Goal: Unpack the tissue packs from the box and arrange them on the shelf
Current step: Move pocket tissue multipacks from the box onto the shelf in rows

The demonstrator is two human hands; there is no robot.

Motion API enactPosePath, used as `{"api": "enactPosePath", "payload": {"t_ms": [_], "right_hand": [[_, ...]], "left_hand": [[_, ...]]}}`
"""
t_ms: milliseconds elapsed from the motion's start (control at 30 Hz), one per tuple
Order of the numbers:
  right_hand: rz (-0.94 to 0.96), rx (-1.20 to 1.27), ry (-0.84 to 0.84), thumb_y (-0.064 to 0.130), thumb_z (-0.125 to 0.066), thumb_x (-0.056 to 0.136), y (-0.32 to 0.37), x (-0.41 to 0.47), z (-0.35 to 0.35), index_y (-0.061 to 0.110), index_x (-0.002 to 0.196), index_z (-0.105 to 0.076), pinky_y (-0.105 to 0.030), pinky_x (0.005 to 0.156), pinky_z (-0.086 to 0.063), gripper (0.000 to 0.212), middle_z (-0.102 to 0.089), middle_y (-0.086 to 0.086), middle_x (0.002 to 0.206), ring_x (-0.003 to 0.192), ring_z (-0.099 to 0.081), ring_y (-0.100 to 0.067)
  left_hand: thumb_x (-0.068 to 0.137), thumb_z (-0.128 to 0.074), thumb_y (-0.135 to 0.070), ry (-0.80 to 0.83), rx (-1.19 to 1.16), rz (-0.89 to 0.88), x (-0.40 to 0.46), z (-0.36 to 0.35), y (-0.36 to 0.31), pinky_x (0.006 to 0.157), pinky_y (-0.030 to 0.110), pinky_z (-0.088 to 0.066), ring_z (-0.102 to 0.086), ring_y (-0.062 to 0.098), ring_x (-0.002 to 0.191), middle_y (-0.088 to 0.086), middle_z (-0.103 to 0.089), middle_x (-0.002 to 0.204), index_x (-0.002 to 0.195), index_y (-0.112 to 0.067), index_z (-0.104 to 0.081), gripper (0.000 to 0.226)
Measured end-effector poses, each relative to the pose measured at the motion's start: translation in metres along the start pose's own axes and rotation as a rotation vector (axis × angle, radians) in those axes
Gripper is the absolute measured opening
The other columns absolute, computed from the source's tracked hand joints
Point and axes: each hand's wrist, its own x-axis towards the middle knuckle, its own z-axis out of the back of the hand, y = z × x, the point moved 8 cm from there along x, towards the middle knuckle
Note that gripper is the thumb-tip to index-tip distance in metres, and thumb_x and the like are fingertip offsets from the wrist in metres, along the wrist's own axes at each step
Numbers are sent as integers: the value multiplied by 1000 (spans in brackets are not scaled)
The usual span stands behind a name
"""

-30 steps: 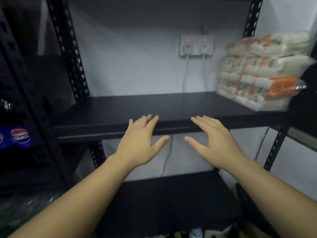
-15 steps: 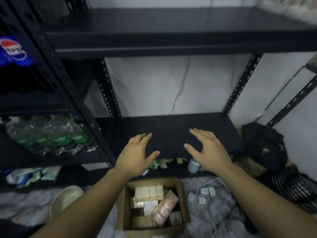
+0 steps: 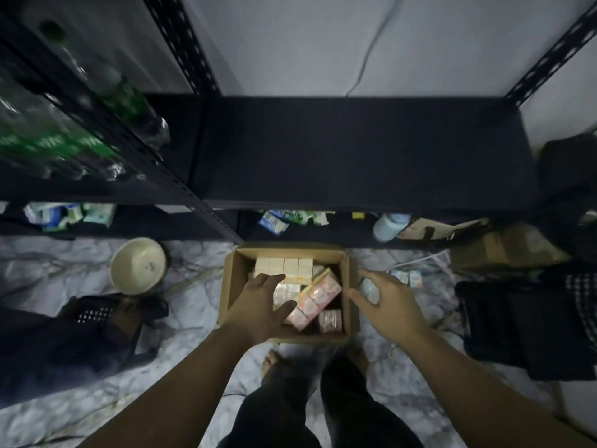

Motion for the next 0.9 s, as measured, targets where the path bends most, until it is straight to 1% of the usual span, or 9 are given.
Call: {"api": "enactPosePath", "payload": {"t_ms": [167, 267, 367, 500, 600, 667, 733, 833, 900], "right_hand": [[-82, -6, 66, 35, -77, 90, -39, 28, -67, 13, 123, -71, -25, 81, -44, 40, -74, -8, 111, 101, -67, -24], [-134, -36, 122, 49, -70, 90, -66, 58, -120, 21, 127, -68, -28, 78, -46, 47, -72, -1, 107, 98, -67, -22], [-164, -50, 172, 67, -56, 87, -94, 90, -177, 31, 135, -60, -31, 86, -53, 60, -69, 8, 119, 107, -66, -16], [-216, -15, 148, 51, -74, 85, -120, 133, -229, 30, 135, -57, -33, 93, -54, 57, -69, 5, 124, 113, -65, -18], [-263, -92, 144, 59, -77, 71, -149, 167, -262, 34, 131, -50, -46, 96, -55, 70, -61, 5, 129, 118, -60, -22], [-288, -139, 185, 56, -83, 68, -165, 185, -285, 32, 140, -44, -50, 100, -52, 85, -55, 2, 136, 125, -55, -24], [-307, -139, 234, 51, -89, 65, -173, 197, -304, 32, 146, -38, -47, 102, -52, 97, -52, 0, 139, 128, -51, -24], [-305, -148, 280, 48, -94, 56, -185, 209, -323, 35, 143, -38, -48, 93, -57, 105, -56, -1, 135, 124, -56, -26], [-275, -231, 324, 50, -94, 56, -188, 212, -333, 31, 144, -43, -49, 98, -53, 104, -58, -2, 138, 125, -54, -29]], "left_hand": [[93, -69, -44, 72, 47, 25, 52, -48, 46, 111, 35, -41, -50, 26, 134, 5, -52, 146, 151, -21, -48, 65], [95, -67, -47, 57, 73, 21, 99, -67, 79, 112, 35, -37, -46, 24, 137, 5, -49, 150, 152, -23, -47, 65], [95, -68, -47, 42, 104, -19, 152, -91, 109, 114, 37, -36, -38, 25, 142, 5, -45, 153, 154, -22, -44, 68], [93, -70, -47, 110, 172, -100, 221, -141, 145, 119, 42, -35, -34, 27, 147, 5, -40, 158, 156, -21, -40, 74], [89, -74, -49, 139, 237, -146, 262, -177, 168, 120, 48, -36, -32, 29, 150, 6, -35, 163, 157, -23, -37, 81], [87, -77, -48, 133, 270, -166, 281, -195, 179, 120, 47, -35, -34, 31, 149, 9, -37, 162, 158, -22, -34, 87], [85, -78, -50, 121, 326, -185, 291, -208, 186, 118, 48, -36, -37, 33, 145, 11, -39, 159, 157, -20, -33, 90], [82, -77, -55, 41, 469, -235, 295, -218, 192, 112, 54, -37, -40, 32, 141, 10, -42, 152, 152, -22, -35, 88], [80, -78, -56, -6, 517, -237, 296, -217, 194, 108, 56, -39, -43, 32, 137, 10, -47, 146, 151, -23, -38, 87]]}}
